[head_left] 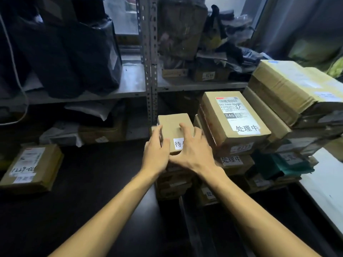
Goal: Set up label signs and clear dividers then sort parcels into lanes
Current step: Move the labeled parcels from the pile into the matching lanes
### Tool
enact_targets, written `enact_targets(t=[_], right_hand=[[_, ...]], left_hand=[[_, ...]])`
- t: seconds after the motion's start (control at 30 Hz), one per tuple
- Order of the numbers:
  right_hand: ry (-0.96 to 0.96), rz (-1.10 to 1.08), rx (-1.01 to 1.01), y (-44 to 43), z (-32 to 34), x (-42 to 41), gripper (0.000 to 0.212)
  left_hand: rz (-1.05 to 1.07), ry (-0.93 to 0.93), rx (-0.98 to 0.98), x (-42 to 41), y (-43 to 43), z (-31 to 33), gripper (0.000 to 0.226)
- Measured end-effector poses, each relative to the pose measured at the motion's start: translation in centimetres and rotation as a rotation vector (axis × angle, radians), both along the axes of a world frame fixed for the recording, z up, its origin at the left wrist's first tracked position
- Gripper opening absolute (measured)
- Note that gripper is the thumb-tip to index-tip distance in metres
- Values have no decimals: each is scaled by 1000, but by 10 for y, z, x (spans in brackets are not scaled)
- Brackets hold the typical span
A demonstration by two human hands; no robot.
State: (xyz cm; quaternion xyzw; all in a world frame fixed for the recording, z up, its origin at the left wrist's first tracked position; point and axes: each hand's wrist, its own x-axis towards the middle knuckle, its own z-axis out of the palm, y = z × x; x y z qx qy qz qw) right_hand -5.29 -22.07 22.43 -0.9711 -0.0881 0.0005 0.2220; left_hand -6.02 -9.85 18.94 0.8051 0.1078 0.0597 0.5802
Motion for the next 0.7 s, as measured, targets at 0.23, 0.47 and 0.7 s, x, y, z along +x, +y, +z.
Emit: enact_targets(t=[0.23, 0.47, 0.7], right_hand=[[-46, -6, 78, 6, -3, -2, 87], [-113, 70, -35, 4, -4, -1, 68], [-293, 469, 324, 7, 10, -14, 47]], left_hand=[[87, -81, 71, 0, -2, 10, 42], [36, -31, 195, -2, -4, 12, 42], [27, -119, 118, -29, 7, 35, 39]])
